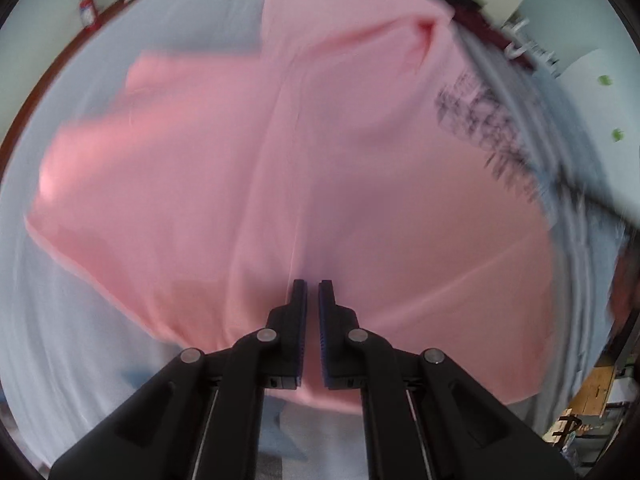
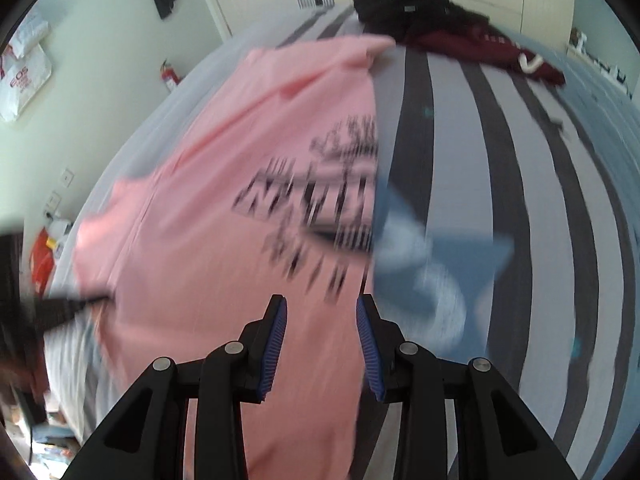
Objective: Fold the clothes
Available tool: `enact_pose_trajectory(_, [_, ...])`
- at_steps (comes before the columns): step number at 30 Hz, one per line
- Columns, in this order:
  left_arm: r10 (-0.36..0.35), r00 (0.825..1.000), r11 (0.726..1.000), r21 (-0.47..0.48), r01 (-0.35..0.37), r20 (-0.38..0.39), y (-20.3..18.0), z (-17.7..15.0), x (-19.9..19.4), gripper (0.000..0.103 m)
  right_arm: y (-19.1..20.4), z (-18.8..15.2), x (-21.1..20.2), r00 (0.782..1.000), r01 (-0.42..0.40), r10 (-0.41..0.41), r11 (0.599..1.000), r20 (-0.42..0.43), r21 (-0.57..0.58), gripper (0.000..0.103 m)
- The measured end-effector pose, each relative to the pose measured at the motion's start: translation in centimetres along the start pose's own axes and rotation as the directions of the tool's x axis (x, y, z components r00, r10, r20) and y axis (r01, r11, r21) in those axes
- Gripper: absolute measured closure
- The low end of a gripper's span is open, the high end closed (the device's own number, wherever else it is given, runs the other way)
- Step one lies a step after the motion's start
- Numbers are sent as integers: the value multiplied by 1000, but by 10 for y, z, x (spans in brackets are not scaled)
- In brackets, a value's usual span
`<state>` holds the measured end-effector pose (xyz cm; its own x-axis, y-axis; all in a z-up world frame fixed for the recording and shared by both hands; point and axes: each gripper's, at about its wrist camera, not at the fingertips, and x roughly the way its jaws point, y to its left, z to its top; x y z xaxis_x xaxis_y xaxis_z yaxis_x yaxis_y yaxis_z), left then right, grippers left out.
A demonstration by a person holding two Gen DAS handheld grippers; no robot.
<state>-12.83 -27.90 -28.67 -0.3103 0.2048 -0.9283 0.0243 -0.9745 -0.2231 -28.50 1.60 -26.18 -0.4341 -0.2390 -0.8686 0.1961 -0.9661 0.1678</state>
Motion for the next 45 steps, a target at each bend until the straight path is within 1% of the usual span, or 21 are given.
enact_pose_trajectory(4, [49,998,997,-51,-51,-45,-4,-18,8,100,-10,44,14,999,-16,17,1000,39,-18,70])
enact_pose_trajectory(7, [54,998,996,-74,-57,-43,-15,-6,-1,100,-16,78,36,997,-25,28,999,70,-34,70])
enact_pose_trajectory(9, [48,999,996,-79,-48,2,-23,10,-11,100,-20,98,48,996,-26,28,999,81,-26,70])
enact_pose_trajectory(11, [31,997,996,-83,-25,70,-32,40,-15,100,-25,117,61,996,-25,26,1000,89,-14,70])
enact_pose_trajectory(13, [5,991,997,-76,5,130,-38,73,-13,91,-30,136,76,995,-21,21,1000,94,1,70])
enact_pose_trajectory(15, [-23,982,998,-49,33,188,-47,115,-2,75,-36,152,92,996,-14,12,1000,90,26,70])
enact_pose_trajectory(17, [-41,972,999,-14,45,233,-54,162,16,71,-42,163,101,996,-10,5,998,87,56,70])
enact_pose_trajectory(20, [-88,961,995,57,76,263,-64,234,44,62,-57,181,106,996,-4,-8,993,94,122,70])
enact_pose_trajectory(22, [-133,956,990,88,114,263,-72,282,64,55,-64,193,106,994,-7,-9,988,107,152,70])
enact_pose_trajectory(24, [-171,955,983,105,149,242,-56,319,92,53,-68,204,106,993,-11,-9,986,119,167,70])
enact_pose_trajectory(25, [-188,956,980,113,166,225,-53,331,104,52,-69,210,105,992,-12,-10,985,127,171,69])
enact_pose_trajectory(29, [-235,960,968,125,218,151,-88,386,156,49,-70,226,108,991,-22,0,985,131,169,67])
enact_pose_trajectory(30, [-234,962,968,119,219,137,-93,396,166,47,-71,229,110,992,-22,1,986,128,167,67])
enact_pose_trajectory(32, [-247,965,965,110,237,90,-94,398,180,47,-71,233,115,993,-17,-2,987,121,163,67])
enact_pose_trajectory(34, [-257,964,961,121,249,63,-98,396,189,47,-73,235,120,994,-18,0,987,111,160,67])
enact_pose_trajectory(35, [-247,967,961,144,236,65,-101,394,189,52,-74,235,122,994,-17,0,987,105,159,67])
enact_pose_trajectory(36, [-249,966,958,166,235,67,-104,392,188,74,-75,235,124,995,-16,1,987,99,158,67])
enact_pose_trajectory(38, [-234,970,953,214,217,60,-111,388,187,101,-79,235,127,996,-14,0,988,93,155,67])
enact_pose_trajectory(40, [-218,972,949,250,192,81,-118,384,178,101,-83,233,128,996,-11,-4,988,92,155,67])
enact_pose_trajectory(43, [-240,958,934,306,184,156,-134,379,154,101,-93,230,123,995,0,-17,987,101,160,67])
enact_pose_trajectory(45, [-264,946,911,371,180,188,-152,371,138,101,-101,227,118,994,3,-21,985,108,170,67])
